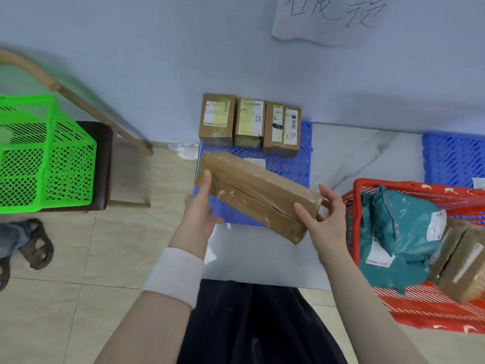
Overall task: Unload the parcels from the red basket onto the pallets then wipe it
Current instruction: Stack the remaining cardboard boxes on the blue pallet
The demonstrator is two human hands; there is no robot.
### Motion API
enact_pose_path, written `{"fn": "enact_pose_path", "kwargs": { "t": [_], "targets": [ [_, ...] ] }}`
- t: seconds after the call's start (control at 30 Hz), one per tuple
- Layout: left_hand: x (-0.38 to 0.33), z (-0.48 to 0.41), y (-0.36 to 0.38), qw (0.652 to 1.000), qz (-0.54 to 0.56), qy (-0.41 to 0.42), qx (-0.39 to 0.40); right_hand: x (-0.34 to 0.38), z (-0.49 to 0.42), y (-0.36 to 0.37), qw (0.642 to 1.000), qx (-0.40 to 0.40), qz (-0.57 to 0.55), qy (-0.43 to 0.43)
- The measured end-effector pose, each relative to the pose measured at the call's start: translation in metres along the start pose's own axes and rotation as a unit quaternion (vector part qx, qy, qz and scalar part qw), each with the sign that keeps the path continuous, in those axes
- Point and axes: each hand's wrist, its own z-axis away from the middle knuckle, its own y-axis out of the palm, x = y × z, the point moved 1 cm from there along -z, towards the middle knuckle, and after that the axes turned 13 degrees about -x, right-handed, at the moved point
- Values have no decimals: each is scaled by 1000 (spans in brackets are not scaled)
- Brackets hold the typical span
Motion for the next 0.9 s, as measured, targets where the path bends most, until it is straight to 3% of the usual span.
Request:
{"fn": "enact_pose_path", "kwargs": {
  "t": [0.13,0.23,0.3,0.43,0.53,0.6,0.67,0.73,0.8,0.9],
  "targets": [
    [34,18,15,990,-47,-90,94,-5,28,19,984,-25,108,-138],
    [49,14,23,994,4,-98,55,-10,49,29,970,-4,149,-192],
    [49,6,20,996,29,-80,21,-16,55,28,975,36,134,-176],
    [39,-10,13,998,-45,43,27,-21,43,16,981,96,127,-112],
    [37,-9,19,990,-87,110,29,-17,35,25,958,216,177,-66],
    [39,-3,26,983,-108,144,44,-14,30,36,951,249,178,-49],
    [37,0,28,979,-102,174,40,-8,22,42,967,228,110,19],
    [31,0,24,986,-33,160,40,-2,12,40,961,225,-17,162],
    [27,-5,17,992,19,101,67,-1,5,35,908,263,-134,297],
    [27,-6,11,977,-3,16,213,-6,8,32,826,303,-241,409]
  ]
}}
